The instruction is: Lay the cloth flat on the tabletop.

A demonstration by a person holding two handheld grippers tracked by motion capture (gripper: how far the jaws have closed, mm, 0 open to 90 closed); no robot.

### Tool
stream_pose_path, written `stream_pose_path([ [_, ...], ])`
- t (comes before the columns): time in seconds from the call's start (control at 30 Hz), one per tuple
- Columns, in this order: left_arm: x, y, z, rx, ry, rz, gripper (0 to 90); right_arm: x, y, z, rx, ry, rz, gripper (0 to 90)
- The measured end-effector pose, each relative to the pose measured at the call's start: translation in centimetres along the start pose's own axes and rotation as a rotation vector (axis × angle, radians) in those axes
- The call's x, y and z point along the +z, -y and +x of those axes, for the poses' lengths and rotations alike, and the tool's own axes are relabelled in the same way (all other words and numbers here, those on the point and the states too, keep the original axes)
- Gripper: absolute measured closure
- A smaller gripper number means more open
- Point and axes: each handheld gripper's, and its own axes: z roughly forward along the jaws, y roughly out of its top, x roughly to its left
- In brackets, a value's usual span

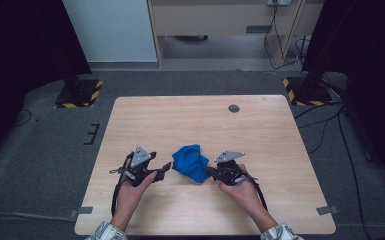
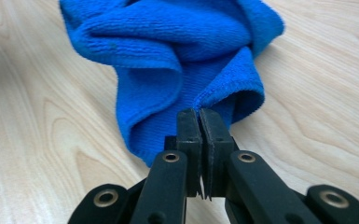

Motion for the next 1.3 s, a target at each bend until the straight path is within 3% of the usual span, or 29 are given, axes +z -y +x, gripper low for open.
stream_pose_path([
  [0.43, 1.1, -0.3, -2.0, 0.046, 0.047, 0.002, 28.3, 0.0, -0.3, 1.0, -0.018, -0.033, -0.008, 87.8],
  [0.67, 2.3, -0.2, -2.3, 0.058, 0.042, 0.045, 38.1, 0.1, -0.3, 1.4, -0.026, -0.041, -0.007, 87.8],
  [0.9, 2.7, 0.1, -0.9, 0.008, 0.002, 0.068, 54.4, 0.0, -0.3, 1.2, -0.019, -0.04, -0.006, 87.7],
  [1.1, 2.4, 0.2, 0.0, -0.033, 0.02, 0.047, 66.5, 0.0, -0.3, 1.1, -0.019, -0.037, -0.003, 87.7],
  [1.3, 2.3, -0.2, -0.9, -0.031, 0.041, 0.013, 63.0, -0.1, -0.2, 0.8, -0.012, -0.03, -0.003, 87.6],
])
